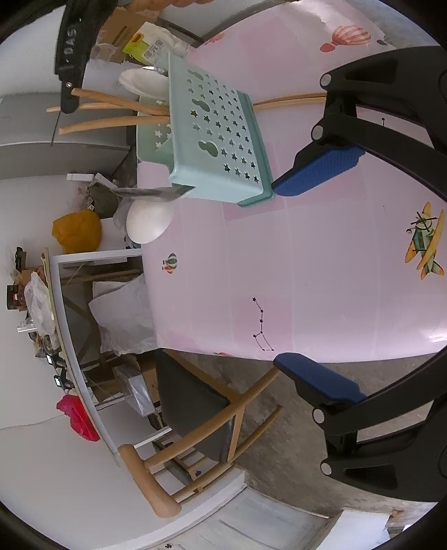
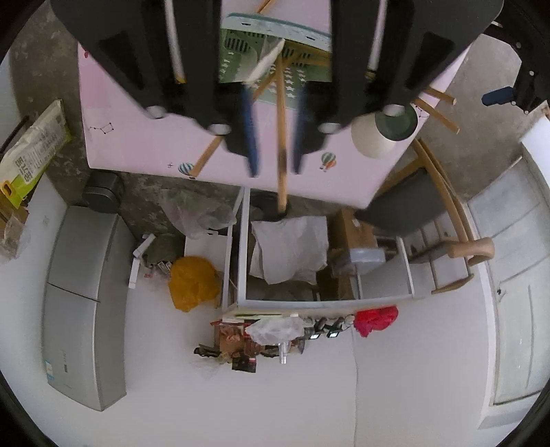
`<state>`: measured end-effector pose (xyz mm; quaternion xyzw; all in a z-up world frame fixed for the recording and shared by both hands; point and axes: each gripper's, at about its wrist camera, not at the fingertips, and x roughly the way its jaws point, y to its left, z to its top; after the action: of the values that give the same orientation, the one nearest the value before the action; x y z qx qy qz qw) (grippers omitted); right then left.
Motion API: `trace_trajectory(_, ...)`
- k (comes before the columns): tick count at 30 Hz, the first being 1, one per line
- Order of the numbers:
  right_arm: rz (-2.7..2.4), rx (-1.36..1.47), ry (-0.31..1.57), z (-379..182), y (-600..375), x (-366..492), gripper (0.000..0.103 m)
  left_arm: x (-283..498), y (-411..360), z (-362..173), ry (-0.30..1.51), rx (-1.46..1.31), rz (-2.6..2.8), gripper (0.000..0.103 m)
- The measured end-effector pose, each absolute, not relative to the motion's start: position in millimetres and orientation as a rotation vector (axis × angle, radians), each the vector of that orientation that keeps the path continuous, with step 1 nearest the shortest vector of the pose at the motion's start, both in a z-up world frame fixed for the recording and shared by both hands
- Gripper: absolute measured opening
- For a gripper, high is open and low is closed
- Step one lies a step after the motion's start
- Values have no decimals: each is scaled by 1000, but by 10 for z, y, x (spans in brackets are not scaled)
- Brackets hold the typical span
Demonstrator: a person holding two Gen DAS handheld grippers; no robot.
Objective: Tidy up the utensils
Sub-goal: 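Lower the chopstick into the holder and open the right tool, then move both tools down to the last loose chopsticks beside the holder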
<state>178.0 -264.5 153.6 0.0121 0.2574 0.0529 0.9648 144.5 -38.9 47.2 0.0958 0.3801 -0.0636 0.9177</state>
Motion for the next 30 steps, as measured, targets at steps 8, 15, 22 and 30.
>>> trace_trajectory(8, 75, 77, 430, 1834, -2867, 1476, 43, 1425, -380, 471, 773, 202, -116, 89)
trace_trajectory(15, 68, 139, 380, 1951, -3115, 932, 46, 1417, -376, 477, 769, 211, -110, 89)
trace_trajectory(22, 46, 198, 510, 1609, -3264, 597, 46, 1410, -370, 475, 768, 213, -109, 89)
trace_trajectory(30, 49, 375, 797, 655, -3193, 507, 46, 1415, -328, 459, 785, 217, -104, 89)
